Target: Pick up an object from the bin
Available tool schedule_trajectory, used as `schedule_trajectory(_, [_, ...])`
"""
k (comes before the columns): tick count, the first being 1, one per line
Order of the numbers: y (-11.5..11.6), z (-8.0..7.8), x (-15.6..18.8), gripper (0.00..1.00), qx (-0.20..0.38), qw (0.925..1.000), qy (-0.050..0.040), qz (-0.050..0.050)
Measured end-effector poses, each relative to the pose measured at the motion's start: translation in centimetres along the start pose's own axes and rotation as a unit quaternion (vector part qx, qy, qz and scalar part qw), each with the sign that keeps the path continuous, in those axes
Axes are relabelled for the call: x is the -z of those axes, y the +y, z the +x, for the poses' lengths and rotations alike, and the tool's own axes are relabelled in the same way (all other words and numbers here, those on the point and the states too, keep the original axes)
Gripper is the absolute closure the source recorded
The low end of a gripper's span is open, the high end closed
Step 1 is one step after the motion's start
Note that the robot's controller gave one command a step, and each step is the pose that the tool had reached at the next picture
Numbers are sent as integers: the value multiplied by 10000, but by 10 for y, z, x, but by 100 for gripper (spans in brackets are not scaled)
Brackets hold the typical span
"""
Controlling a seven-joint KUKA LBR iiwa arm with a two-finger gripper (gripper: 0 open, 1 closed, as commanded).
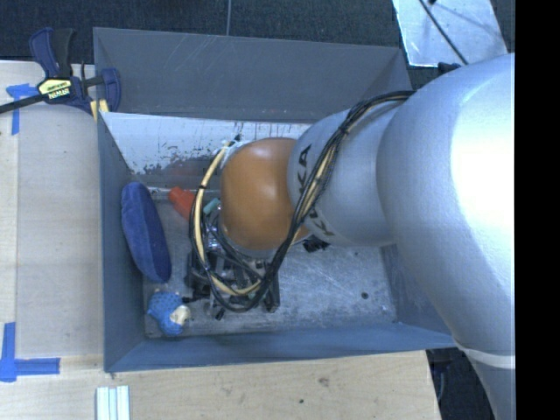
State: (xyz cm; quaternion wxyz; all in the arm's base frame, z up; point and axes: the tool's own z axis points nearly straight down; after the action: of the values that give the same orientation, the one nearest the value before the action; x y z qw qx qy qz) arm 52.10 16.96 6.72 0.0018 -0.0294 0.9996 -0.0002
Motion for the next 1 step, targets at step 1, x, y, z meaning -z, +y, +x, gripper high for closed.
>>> schedule_trajectory(1, [3, -1, 4, 100, 13, 10000, -18, -13])
